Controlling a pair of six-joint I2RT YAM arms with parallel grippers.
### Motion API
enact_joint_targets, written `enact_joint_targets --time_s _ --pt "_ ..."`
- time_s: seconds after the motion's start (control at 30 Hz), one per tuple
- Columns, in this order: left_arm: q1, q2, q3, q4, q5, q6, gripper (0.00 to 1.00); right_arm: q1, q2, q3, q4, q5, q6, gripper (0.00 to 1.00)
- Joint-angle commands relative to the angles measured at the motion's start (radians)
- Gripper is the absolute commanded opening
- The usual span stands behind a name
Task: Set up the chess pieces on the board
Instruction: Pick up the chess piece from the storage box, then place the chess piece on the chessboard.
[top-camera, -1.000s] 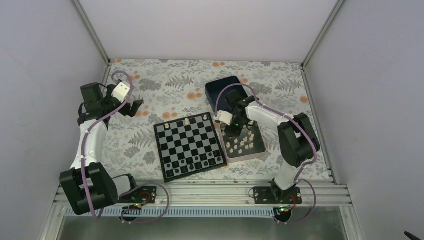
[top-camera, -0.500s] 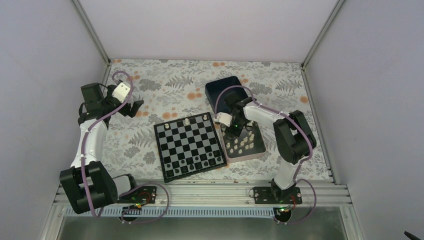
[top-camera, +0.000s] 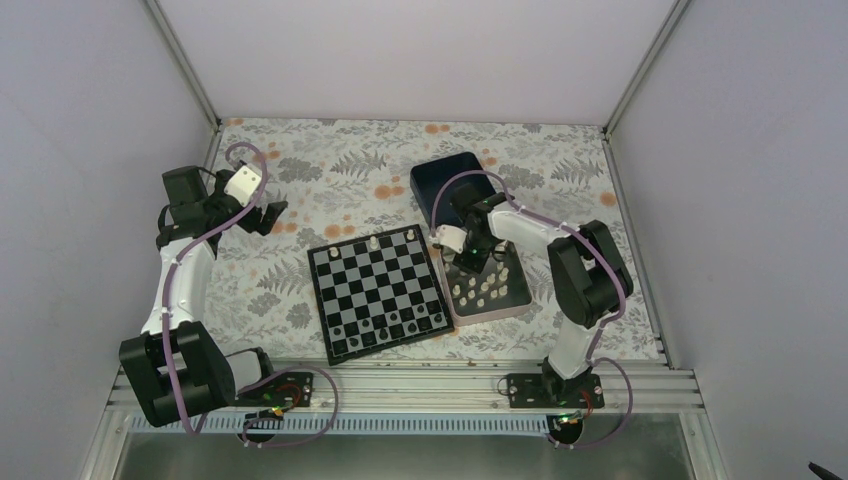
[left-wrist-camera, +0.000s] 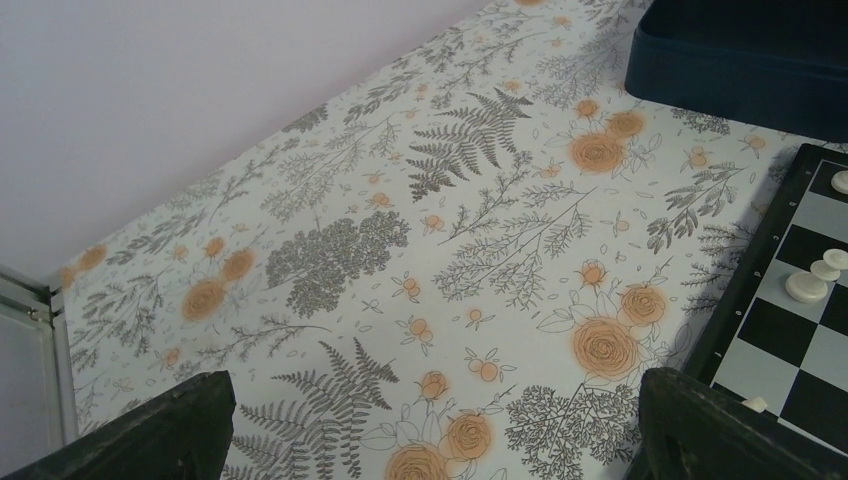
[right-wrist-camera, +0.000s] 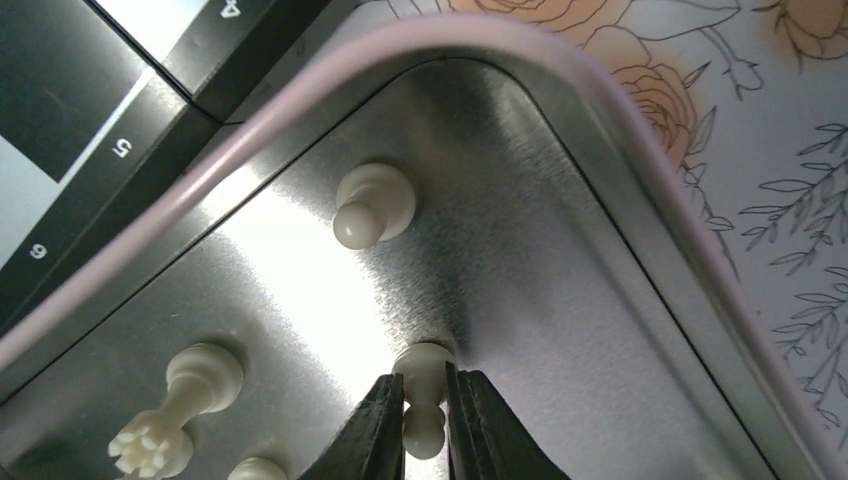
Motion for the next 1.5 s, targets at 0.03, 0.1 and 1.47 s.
enact_joint_targets --time_s 0.03,0.1,1.47 --pt "0.002 -0.001 -0.012 0.0 0.025 0.012 1.0 -0.004 -0.028 0.069 -0.059 0.027 0.011 0.11" --pt "0.002 -0.004 -0.013 0.004 0.026 0.011 1.0 0.003 -0.031 0.109 -0.088 0.036 0.011 0.09" --pt "0.005 0.0 -0.035 0.015 0.017 0.034 1.0 0.206 0.397 0.642 -0.208 0.063 -0.038 0.11"
